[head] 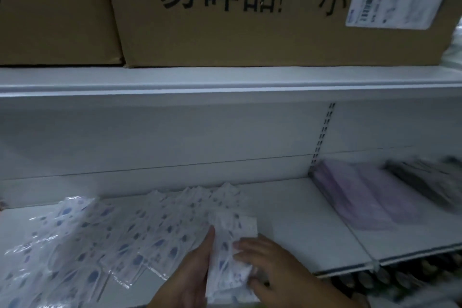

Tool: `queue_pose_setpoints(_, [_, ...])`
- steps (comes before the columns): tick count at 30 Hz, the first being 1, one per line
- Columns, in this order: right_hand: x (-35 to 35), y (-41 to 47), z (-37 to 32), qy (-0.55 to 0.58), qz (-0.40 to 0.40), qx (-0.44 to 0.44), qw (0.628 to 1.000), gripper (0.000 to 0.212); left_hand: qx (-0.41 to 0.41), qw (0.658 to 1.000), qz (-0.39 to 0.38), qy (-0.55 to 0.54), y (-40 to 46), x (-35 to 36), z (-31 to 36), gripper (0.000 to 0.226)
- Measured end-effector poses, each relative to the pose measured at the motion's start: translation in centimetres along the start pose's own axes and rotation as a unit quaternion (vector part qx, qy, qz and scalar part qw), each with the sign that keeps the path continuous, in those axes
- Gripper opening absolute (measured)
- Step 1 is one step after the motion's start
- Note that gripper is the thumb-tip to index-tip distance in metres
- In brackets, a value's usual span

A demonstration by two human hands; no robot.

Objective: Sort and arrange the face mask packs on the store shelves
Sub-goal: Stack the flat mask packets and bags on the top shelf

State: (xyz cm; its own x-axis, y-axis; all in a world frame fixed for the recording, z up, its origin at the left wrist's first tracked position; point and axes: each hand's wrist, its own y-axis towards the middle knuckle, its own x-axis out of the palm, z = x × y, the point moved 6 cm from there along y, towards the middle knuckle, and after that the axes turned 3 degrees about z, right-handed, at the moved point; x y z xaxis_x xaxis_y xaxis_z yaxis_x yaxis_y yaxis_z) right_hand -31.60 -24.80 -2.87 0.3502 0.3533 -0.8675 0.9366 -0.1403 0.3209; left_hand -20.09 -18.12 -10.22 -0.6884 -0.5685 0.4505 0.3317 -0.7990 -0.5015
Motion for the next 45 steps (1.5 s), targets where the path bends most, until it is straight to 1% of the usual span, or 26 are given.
queue_pose_setpoints(2, [-0.2,-1.6,0.6,-0.016,-0.021,0.036,0.999,0.059,-0.029,0.998,-0.057,0.012,0.2,1.5,-1.5,0.051])
queue_pose_setpoints(3, [0.2,-2.9,1.2,-0.007,-0.054,0.081,0.995,0.062,-0.037,0.997,-0.067,0.014,0.7,1.9,-2.2,0.052])
queue_pose_setpoints(4, [0.3,-4.2,1.6,0.016,-0.063,0.135,0.989,0.062,-0.047,0.995,-0.082,0.013,1.0,2.9,-2.6,0.054])
queue_pose_setpoints(5, [0.0,-5.4,2.0,0.059,-0.021,0.195,0.979,0.060,-0.063,0.991,-0.119,-0.008,1.1,4.1,-3.0,0.056])
queue_pose_setpoints(6, [-0.4,-6.8,2.4,0.111,0.050,0.274,0.954,0.058,-0.082,0.983,-0.160,-0.040,1.0,5.6,-3.4,0.058])
queue_pose_setpoints(7, [-0.8,-8.5,3.0,0.162,0.124,0.365,0.908,0.058,-0.098,0.978,-0.176,-0.062,1.2,6.6,-3.9,0.059])
queue_pose_setpoints(8, [-0.8,-10.3,3.8,0.218,0.168,0.453,0.848,0.059,-0.111,0.978,-0.161,-0.069,1.5,7.2,-4.6,0.060])
queue_pose_setpoints(9, [-0.3,-12.0,4.3,0.284,0.181,0.520,0.785,0.060,-0.115,0.980,-0.147,-0.068,1.6,8.0,-5.2,0.060])
queue_pose_setpoints(10, [0.5,-13.4,4.9,0.347,0.182,0.557,0.732,0.057,-0.119,0.979,-0.152,-0.069,1.4,9.2,-5.7,0.056])
queue_pose_setpoints(11, [1.0,-14.6,5.3,0.401,0.183,0.566,0.697,0.049,-0.130,0.973,-0.174,-0.078,1.2,10.8,-6.3,0.051])
queue_pose_setpoints(13, [0.8,-16.7,5.7,0.467,0.207,0.560,0.653,0.038,-0.142,0.964,-0.211,-0.080,0.6,13.9,-7.5,0.043])
queue_pose_setpoints(16, [-1.5,-20.2,6.4,0.502,0.295,0.541,0.606,0.043,-0.190,0.949,-0.239,-0.080,0.0,18.2,-9.8,0.046])
queue_pose_setpoints(18, [-3.5,-22.2,6.6,0.505,0.320,0.536,0.596,0.038,-0.228,0.934,-0.260,-0.093,-0.8,21.0,-10.9,0.049])
queue_pose_setpoints(19, [-4.5,-23.4,6.7,0.489,0.322,0.545,0.600,0.029,-0.241,0.931,-0.261,-0.089,-0.9,22.5,-11.7,0.047])
queue_pose_setpoints(20, [-5.6,-24.7,7.1,0.477,0.326,0.554,0.600,0.022,-0.238,0.935,-0.257,-0.064,-0.9,24.1,-12.5,0.043])
queue_pose_setpoints(21, [-6.7,-26.3,7.6,0.481,0.335,0.556,0.589,0.019,-0.221,0.940,-0.259,-0.036,-0.6,25.6,-13.4,0.039])
queue_pose_setpoints(23, [-9.3,-28.9,8.2,0.495,0.356,0.550,0.571,0.017,-0.183,0.959,-0.216,-0.002,0.6,28.7,-15.0,0.037])
queue_pose_setpoints(25, [-12.1,-32.1,8.7,0.477,0.385,0.548,0.570,0.019,-0.228,0.932,-0.280,-0.018,-1.0,33.6,-16.8,0.041])
queue_pose_setpoints(26, [-13.5,-33.9,9.2,0.458,0.396,0.549,0.576,0.022,-0.235,0.926,-0.296,0.012,-2.1,36.0,-17.6,0.046])
queue_pose_setpoints(30, [-18.6,-40.6,11.0,0.411,0.419,0.554,0.590,0.029,-0.195,0.917,-0.343,0.055,-1.8,44.0,-20.7,0.051])
queue_pose_setpoints(33, [-22.4,-44.9,12.6,0.400,0.447,0.559,0.573,0.028,-0.181,0.923,-0.322,0.109,-0.8,49.3,-22.1,0.048])
queue_pose_setpoints(36, [-26.3,-47.4,14.4,0.396,0.467,0.554,0.564,0.028,-0.136,0.936,-0.280,0.166,0.8,54.0,-21.8,0.037])
queue_pose_setpoints(39, [-29.6,-48.7,16.8,0.409,0.483,0.541,0.554,0.032,-0.113,0.927,-0.290,0.207,2.0,58.4,-20.9,0.030])
queue_pose_setpoints(41, [-31.8,-48.9,18.1,0.412,0.483,0.531,0.561,0.028,-0.094,0.928,-0.283,0.222,2.7,61.3,-19.9,0.026])
queue_pose_setpoints(43, [-34.5,-49.3,19.4,0.384,0.510,0.518,0.569,0.029,-0.062,0.928,-0.285,0.233,3.5,64.6,-18.5,0.023])
queue_pose_setpoints(45, [-38.1,-49.8,21.1,0.329,0.540,0.529,0.566,0.039,-0.033,0.916,-0.310,0.253,3.7,68.4,-16.6,0.024])
